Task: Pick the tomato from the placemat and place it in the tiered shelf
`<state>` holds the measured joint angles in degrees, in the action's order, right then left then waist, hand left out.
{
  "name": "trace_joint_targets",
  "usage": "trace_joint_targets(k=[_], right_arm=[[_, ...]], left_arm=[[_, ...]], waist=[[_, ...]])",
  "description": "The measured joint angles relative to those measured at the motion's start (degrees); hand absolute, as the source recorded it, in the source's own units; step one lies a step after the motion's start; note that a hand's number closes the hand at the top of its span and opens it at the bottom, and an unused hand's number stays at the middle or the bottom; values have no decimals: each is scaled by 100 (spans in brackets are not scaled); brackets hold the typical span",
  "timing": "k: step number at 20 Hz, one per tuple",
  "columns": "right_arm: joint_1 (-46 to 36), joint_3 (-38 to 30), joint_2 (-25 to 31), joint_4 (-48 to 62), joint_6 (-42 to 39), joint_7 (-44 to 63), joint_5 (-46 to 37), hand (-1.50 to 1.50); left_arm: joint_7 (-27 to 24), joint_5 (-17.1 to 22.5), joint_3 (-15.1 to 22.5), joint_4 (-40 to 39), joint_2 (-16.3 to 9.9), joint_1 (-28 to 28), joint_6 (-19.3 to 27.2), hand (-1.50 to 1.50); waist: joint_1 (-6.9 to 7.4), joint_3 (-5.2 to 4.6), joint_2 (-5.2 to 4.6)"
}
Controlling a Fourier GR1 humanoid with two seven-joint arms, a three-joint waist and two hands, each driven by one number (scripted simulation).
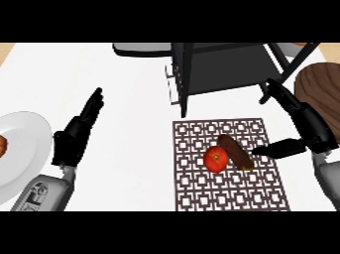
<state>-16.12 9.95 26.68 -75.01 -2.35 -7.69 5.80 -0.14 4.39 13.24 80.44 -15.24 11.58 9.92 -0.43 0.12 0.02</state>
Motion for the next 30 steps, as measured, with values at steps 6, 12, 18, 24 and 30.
trace_joint_targets(k=[6,12,18,24,30], right_arm=[[-352,518,536,-1044,-494,1463,-411,-150],[-609,1186,983,-1903,-1093,2801,-998,-150],[-567,1328,838,-2789,-1510,3997,-1329,-150],[-185,1391,368,-3515,-1663,4583,-1836,-150],[98,1420,-94,-3807,-1816,4805,-2495,-150]], left_arm=[[-17,-49,-31,-40,61,-31,-9,0],[140,-95,-54,49,62,52,-26,0],[264,-208,-95,353,122,-125,-69,0],[136,-358,-248,114,284,-51,-203,0],[227,-493,-356,310,387,-177,-323,0]], waist=[[3,-21,24],[16,-23,30],[33,-17,17],[30,-15,7],[41,-14,6]])
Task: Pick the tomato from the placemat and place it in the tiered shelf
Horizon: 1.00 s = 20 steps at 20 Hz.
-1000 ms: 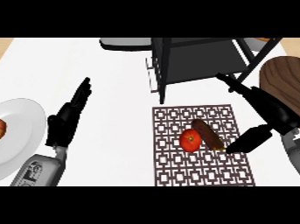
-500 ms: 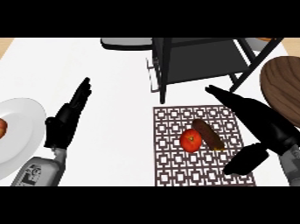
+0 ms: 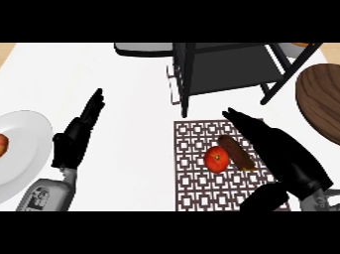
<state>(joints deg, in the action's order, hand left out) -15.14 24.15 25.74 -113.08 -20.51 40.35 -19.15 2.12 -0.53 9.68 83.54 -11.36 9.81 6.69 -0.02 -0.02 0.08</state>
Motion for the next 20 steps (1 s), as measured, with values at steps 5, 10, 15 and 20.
trace_joint_targets(k=[5,10,15,20], right_arm=[[120,29,-439,-105,-179,189,-387,-150],[102,-89,-805,201,-336,1,-717,-150],[158,-198,-1066,359,-509,-92,-1022,-150],[257,-266,-1259,586,-560,-319,-1372,-150]], left_arm=[[-177,-84,-163,-123,61,-46,-152,0],[-276,-208,-275,-234,178,-17,-234,0],[-127,-220,-450,-191,175,59,-431,0],[-104,-373,-482,-96,303,35,-432,0]], waist=[[1,0,-3],[5,0,-6],[5,2,-6],[5,2,-6]])
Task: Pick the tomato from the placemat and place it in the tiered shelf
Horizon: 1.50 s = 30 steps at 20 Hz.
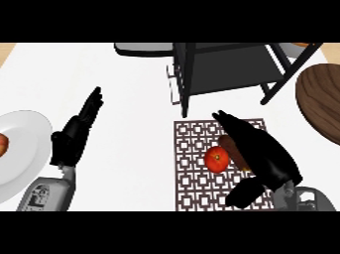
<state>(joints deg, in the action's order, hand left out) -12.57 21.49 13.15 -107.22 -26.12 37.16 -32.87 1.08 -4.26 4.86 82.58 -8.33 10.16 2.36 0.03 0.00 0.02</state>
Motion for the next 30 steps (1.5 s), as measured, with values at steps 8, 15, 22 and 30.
trace_joint_targets(k=[8,15,22,30], right_arm=[[223,70,-191,363,1,-381,-599,-150],[197,-67,-359,834,96,-764,-1032,-150],[329,-33,-553,1133,264,-995,-1463,-150],[278,-166,-767,1762,476,-1429,-1724,-150]], left_arm=[[-2,-95,-107,-9,116,-24,-110,0],[109,-190,-178,64,185,-16,-193,0],[-129,-319,-212,-55,300,-129,-195,0],[20,-411,-246,21,380,-41,-224,0]], waist=[[-2,0,-1],[1,0,0],[0,0,-1],[2,0,-2]])
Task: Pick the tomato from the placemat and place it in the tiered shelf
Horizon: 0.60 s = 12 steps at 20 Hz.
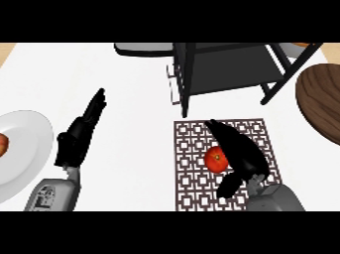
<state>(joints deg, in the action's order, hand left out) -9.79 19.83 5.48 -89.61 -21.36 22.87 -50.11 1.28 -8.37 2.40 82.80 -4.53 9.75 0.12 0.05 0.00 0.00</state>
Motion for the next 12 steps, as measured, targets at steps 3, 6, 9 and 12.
trace_joint_targets(k=[3,6,9,12], right_arm=[[8,-23,-59,172,66,-135,-105,-150],[109,-27,-64,199,67,-245,-199,-150],[85,0,-111,244,-22,-278,-274,150],[58,104,-29,257,-61,-425,-431,150]], left_arm=[[-73,-27,-44,-65,17,17,-5,0],[38,-72,5,103,63,-61,-9,0],[23,-56,-34,73,61,-30,-56,0],[164,-2,-73,232,0,-63,-149,0]], waist=[[-1,0,1],[-1,-1,1],[0,-3,8],[9,-7,22]])
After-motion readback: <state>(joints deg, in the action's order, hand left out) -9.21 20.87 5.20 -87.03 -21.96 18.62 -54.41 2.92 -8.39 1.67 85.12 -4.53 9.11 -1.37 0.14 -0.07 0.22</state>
